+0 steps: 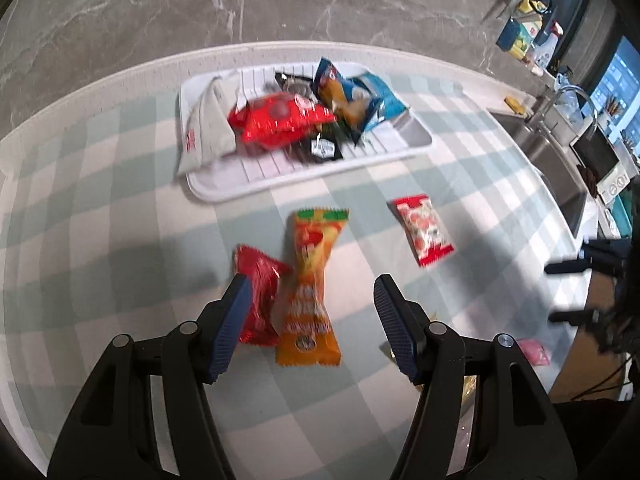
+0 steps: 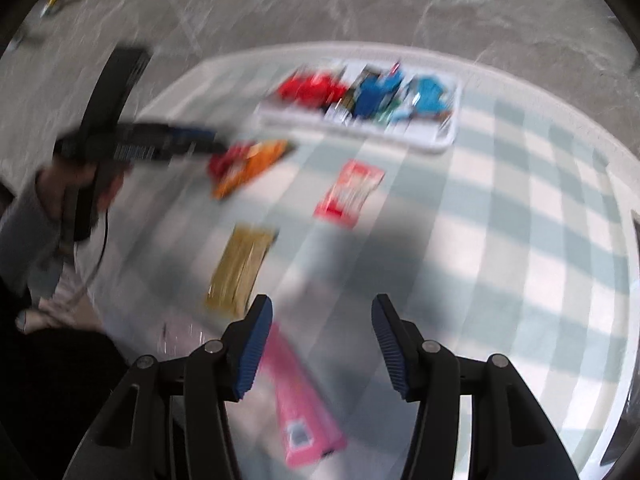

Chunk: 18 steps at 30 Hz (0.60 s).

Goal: Organize snacks
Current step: 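Grasp the pink bar with the right tool while the left tool moves to the orange bar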

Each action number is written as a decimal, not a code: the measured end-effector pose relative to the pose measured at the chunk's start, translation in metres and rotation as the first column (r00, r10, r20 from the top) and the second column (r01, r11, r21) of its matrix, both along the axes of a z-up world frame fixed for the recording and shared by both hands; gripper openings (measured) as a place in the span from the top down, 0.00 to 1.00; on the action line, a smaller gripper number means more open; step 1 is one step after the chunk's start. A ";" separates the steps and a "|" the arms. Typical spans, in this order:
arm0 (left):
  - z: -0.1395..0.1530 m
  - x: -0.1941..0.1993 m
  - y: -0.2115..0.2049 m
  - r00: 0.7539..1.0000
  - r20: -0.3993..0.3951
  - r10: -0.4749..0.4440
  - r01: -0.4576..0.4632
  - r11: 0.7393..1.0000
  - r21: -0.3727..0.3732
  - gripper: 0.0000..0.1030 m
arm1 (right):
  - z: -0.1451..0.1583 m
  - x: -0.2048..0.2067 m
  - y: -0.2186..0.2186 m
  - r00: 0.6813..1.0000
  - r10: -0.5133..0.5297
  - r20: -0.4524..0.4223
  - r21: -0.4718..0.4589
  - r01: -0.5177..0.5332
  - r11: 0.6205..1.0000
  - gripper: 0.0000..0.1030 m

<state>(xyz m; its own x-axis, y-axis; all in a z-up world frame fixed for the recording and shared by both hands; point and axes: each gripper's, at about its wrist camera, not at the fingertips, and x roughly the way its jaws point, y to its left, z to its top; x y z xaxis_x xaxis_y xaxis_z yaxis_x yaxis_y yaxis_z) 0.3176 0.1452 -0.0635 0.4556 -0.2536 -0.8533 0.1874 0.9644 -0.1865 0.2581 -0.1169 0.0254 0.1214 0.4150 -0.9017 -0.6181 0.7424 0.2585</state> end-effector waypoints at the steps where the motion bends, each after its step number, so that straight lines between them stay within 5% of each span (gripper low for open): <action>1: -0.002 -0.003 -0.002 1.000 -0.006 0.002 -0.002 1.000 0.001 0.40 | -0.005 -0.008 0.001 1.000 0.024 -0.007 -0.014 -0.024 1.000 0.46; 5: -0.005 -0.006 -0.008 1.000 -0.015 -0.002 0.002 1.000 0.002 0.40 | -0.029 -0.036 0.007 0.992 0.123 -0.008 -0.117 -0.123 0.985 0.46; 13: -0.003 -0.017 -0.018 1.000 -0.022 -0.020 0.020 1.000 0.013 0.40 | -0.047 -0.046 0.016 0.982 0.191 0.012 -0.184 -0.186 0.965 0.47; 18: -0.006 -0.020 -0.019 0.999 -0.029 -0.017 0.017 1.000 0.020 0.40 | -0.052 -0.047 0.020 0.980 0.197 0.019 -0.193 -0.189 0.963 0.61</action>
